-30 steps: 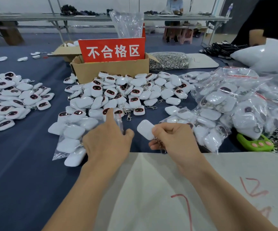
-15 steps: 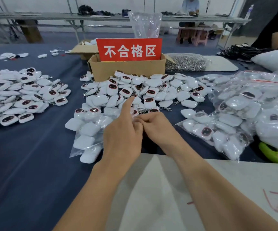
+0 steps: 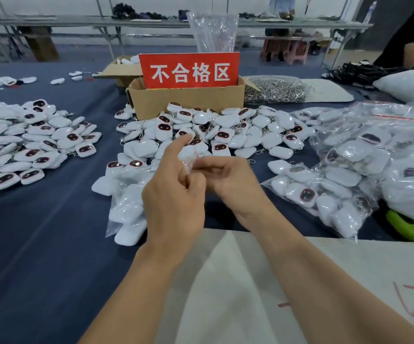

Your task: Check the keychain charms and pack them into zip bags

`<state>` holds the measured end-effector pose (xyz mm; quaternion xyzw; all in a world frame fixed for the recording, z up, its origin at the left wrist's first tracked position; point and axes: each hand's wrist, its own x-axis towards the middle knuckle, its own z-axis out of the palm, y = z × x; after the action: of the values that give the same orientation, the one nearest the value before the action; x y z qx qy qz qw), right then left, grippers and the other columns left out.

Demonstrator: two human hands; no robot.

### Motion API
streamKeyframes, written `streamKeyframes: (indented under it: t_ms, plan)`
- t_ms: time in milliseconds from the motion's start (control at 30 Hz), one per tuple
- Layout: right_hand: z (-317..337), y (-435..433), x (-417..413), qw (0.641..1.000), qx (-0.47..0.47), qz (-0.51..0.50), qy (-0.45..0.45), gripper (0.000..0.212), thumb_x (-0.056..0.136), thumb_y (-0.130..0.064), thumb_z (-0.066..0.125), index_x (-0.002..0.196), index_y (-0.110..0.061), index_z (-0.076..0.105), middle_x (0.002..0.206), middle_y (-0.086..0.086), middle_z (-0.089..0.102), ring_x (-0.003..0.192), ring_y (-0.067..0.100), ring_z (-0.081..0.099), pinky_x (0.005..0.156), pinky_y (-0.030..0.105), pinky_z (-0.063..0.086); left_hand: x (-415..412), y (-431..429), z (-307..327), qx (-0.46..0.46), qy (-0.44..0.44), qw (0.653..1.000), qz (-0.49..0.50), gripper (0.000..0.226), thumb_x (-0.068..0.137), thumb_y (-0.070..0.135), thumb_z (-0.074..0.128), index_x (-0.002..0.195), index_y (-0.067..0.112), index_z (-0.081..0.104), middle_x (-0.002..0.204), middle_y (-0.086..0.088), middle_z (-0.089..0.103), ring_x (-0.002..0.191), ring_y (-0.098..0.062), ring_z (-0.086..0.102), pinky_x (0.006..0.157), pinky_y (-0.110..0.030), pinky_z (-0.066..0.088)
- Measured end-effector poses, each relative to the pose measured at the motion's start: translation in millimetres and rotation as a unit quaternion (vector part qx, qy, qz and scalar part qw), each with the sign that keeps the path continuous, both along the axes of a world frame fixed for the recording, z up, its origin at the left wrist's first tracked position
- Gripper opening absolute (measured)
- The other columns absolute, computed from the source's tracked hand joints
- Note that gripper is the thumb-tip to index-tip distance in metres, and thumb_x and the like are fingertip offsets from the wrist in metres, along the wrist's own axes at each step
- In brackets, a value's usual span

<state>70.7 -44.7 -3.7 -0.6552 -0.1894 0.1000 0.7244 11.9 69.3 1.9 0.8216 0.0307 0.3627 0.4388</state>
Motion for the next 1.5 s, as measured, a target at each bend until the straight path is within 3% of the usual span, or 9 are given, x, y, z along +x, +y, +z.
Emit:
streamKeyframes:
  t_ms: [133,333,533,767,900,967,1067,1300,1500]
  plan:
    - [-4,-19,14,0.940,-0.116,-0.317,-0.054,0.041,0.084,0.003,0.058,0.092,-0.030,0.081,0.092,-0.011,0.079,0.080,0.007,0.071,0.072,0.018,0.053,7,8,3,-0.140,0.002,0.989,0.041,0.056,0.080,0.009,0.052,0.129,0.034,0.062,0.053,0.013,0.041,0.051,-0.006,0.043,0.059,-0.011,0.042]
    - [-15,-14,20,0.837,-0.513,-0.124,-0.145,0.070,0.097,-0.038,0.060,0.159,-0.029,0.030,0.165,-0.001,0.032,0.152,0.021,0.026,0.123,0.044,0.024,6,6,5,-0.201,0.021,0.979,0.009,0.049,0.078,0.019,0.050,0.121,0.039,0.063,0.052,0.014,0.041,0.051,-0.003,0.043,0.058,-0.014,0.042]
    - [-12,-19,2,0.836,-0.467,-0.229,-0.173,0.040,0.091,-0.025,0.071,0.129,-0.025,0.063,0.127,0.001,0.065,0.125,0.024,0.053,0.109,0.037,0.040,5,0,3,-0.225,0.063,0.972,-0.013,0.039,0.076,0.017,0.054,0.103,0.040,0.072,0.046,0.015,0.041,0.045,-0.003,0.042,0.048,-0.011,0.036]
    - [-13,-26,-19,0.760,-0.539,-0.269,-0.244,0.025,0.091,-0.040,0.069,0.070,-0.029,0.063,0.067,-0.008,0.049,0.096,0.024,0.053,0.083,0.027,0.025,-2,-9,9,-0.244,0.042,0.965,-0.087,0.031,0.074,0.020,0.057,0.087,0.036,0.080,0.050,0.007,0.040,0.044,-0.006,0.033,0.046,-0.013,0.032]
    - [-15,-25,-21,0.792,-0.497,-0.269,-0.232,0.028,0.091,-0.042,0.068,0.110,-0.023,0.070,0.109,0.003,0.066,0.126,0.029,0.048,0.099,0.028,0.029,-6,-16,11,-0.221,0.022,0.968,-0.119,0.029,0.073,0.016,0.057,0.074,0.032,0.081,0.059,-0.018,0.057,0.047,-0.007,0.042,0.050,-0.012,0.036]
    - [-18,-20,-19,0.779,-0.553,-0.194,-0.221,0.056,0.099,-0.047,0.053,0.147,-0.019,0.048,0.157,0.008,0.043,0.152,0.031,0.021,0.123,0.038,0.014,-7,-18,10,-0.210,0.028,0.970,-0.119,0.028,0.072,0.018,0.057,0.074,0.034,0.080,0.056,-0.012,0.058,0.051,-0.009,0.043,0.052,-0.017,0.036]
    - [-23,-19,-18,0.760,-0.581,-0.161,-0.242,0.049,0.105,-0.044,0.039,0.147,-0.021,0.049,0.169,0.007,0.024,0.158,0.026,0.003,0.124,0.037,-0.007,-6,-17,6,-0.214,0.038,0.968,-0.123,0.029,0.072,0.017,0.056,0.074,0.034,0.080,0.047,0.011,0.049,0.047,-0.006,0.036,0.048,-0.016,0.031]
    - [-8,-33,-49,0.816,-0.444,-0.259,-0.264,0.022,0.081,-0.012,0.071,0.091,-0.029,0.062,0.085,-0.010,0.064,0.094,0.021,0.056,0.080,0.029,0.033,-6,-16,5,-0.182,0.053,0.975,-0.118,0.032,0.069,0.018,0.056,0.076,0.038,0.079,0.047,0.013,0.043,0.047,-0.006,0.034,0.048,-0.015,0.030]
    - [-6,-55,-80,0.960,-0.125,-0.248,-0.020,0.010,0.078,-0.025,0.076,0.085,-0.025,0.068,0.062,0.000,0.069,0.052,0.012,0.057,0.051,0.029,0.048,-7,-21,1,-0.144,0.083,0.966,-0.200,0.032,0.070,0.018,0.061,0.084,0.041,0.079,0.054,0.010,0.049,0.053,-0.009,0.043,0.054,-0.018,0.039]
